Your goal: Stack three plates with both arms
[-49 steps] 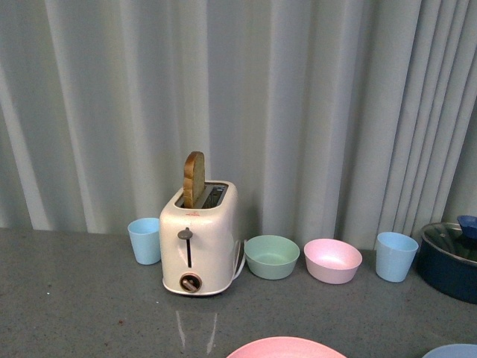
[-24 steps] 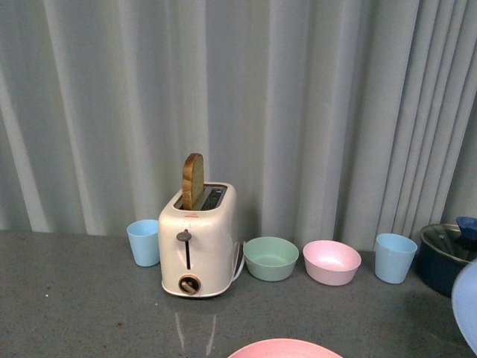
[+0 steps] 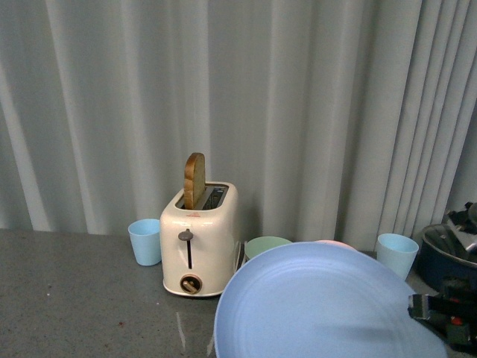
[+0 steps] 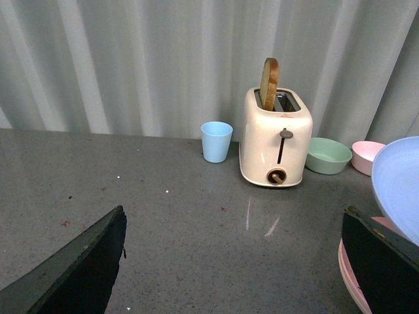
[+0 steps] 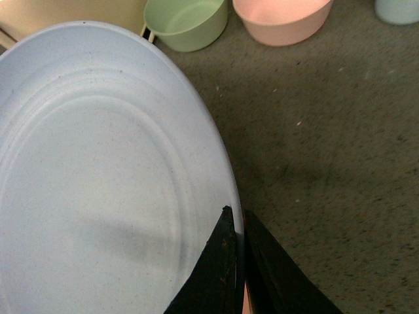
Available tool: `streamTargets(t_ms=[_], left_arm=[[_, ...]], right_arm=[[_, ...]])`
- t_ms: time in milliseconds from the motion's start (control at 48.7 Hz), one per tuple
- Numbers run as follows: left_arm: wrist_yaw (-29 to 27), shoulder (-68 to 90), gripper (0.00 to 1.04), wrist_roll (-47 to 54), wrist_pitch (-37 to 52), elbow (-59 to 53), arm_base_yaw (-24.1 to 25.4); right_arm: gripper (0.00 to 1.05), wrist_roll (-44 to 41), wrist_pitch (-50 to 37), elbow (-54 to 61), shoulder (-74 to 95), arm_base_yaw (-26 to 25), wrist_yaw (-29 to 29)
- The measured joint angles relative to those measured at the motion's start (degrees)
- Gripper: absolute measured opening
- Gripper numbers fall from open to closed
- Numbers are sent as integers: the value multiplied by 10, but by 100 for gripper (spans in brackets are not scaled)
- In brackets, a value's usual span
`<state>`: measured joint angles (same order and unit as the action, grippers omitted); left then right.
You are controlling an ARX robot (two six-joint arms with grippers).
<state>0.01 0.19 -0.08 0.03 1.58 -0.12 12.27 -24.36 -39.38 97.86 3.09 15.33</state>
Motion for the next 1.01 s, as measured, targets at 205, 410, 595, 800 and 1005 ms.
streamTargets(t_ms=[205,410,595,800,1005], left_arm=[[0,0,98,0,0,0,0],[0,0,98,0,0,0,0],[0,0,98,0,0,0,0],[0,0,98,0,0,0,0],[0,0,98,0,0,0,0]], right_arm=[[3,46,-11,0,60,31,8],[3,46,-2,3,70,42,11],[3,45,4,4,86,42,10],[3,44,5,5,106,41,9],[3,44,2,5,119,37,6]])
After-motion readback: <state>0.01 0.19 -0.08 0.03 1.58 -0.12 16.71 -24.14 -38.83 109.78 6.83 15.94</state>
